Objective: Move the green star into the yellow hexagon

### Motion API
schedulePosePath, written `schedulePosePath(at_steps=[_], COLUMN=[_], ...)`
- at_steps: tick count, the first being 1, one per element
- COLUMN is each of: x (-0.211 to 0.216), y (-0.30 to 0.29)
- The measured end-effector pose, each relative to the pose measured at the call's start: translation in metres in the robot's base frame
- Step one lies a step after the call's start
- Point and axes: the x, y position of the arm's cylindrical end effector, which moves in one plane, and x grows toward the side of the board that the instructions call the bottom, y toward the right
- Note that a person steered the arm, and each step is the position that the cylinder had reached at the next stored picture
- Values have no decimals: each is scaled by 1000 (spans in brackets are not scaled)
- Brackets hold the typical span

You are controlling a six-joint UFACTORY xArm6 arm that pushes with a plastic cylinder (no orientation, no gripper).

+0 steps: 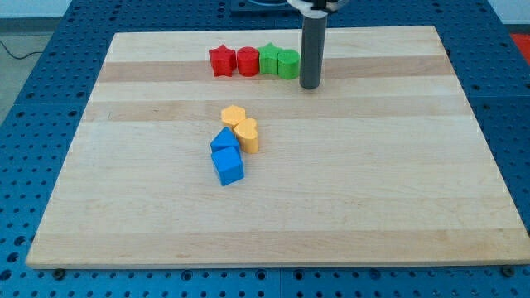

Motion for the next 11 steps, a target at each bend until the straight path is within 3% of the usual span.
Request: schedulePosePath(at_steps=[1, 2, 3, 5, 8, 11], x=[-61, -83, -62, 18, 43, 5], y=[4, -29, -76, -102, -123, -130])
